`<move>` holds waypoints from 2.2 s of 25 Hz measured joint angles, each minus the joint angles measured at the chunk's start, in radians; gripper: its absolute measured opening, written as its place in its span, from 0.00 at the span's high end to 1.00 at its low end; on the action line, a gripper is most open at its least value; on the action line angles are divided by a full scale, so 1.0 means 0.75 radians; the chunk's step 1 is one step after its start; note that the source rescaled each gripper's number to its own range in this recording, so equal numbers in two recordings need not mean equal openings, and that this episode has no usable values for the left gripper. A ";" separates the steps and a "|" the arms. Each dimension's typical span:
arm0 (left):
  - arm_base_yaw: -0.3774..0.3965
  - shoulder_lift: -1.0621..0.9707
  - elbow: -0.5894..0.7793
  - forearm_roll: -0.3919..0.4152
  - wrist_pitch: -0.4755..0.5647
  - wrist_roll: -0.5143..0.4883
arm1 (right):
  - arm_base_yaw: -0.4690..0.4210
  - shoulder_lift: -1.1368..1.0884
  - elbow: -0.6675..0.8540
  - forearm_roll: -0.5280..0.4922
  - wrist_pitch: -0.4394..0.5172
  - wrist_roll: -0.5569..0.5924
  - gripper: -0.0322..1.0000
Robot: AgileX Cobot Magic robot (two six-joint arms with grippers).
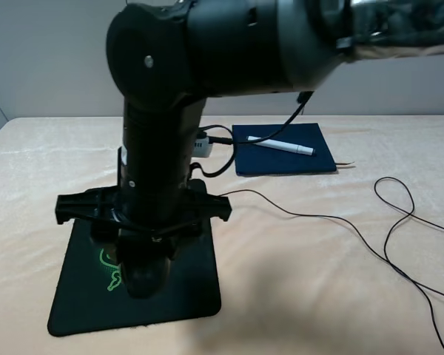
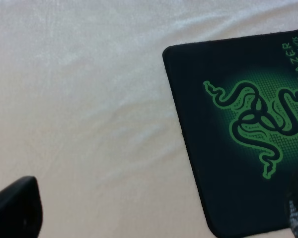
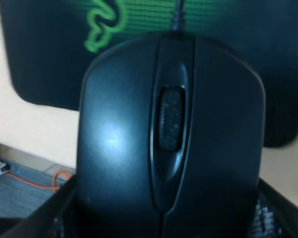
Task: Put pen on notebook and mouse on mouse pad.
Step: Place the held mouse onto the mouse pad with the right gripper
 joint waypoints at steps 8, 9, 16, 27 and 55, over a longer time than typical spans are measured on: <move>0.000 0.000 0.000 0.000 0.000 0.000 | 0.007 0.247 -0.260 -0.013 -0.093 -0.026 0.41; 0.000 0.000 0.000 0.000 0.000 0.000 | 0.007 0.273 -0.279 -0.015 -0.118 -0.029 0.41; 0.000 0.000 0.000 0.001 0.000 0.000 | 0.007 0.395 -0.323 -0.056 -0.284 -0.032 0.41; 0.000 0.000 0.000 0.002 0.000 0.000 | 0.007 0.465 -0.323 -0.263 -0.312 -0.032 0.41; 0.000 0.000 0.000 0.002 0.000 0.000 | 0.007 0.445 -0.326 -0.247 -0.293 -0.222 0.00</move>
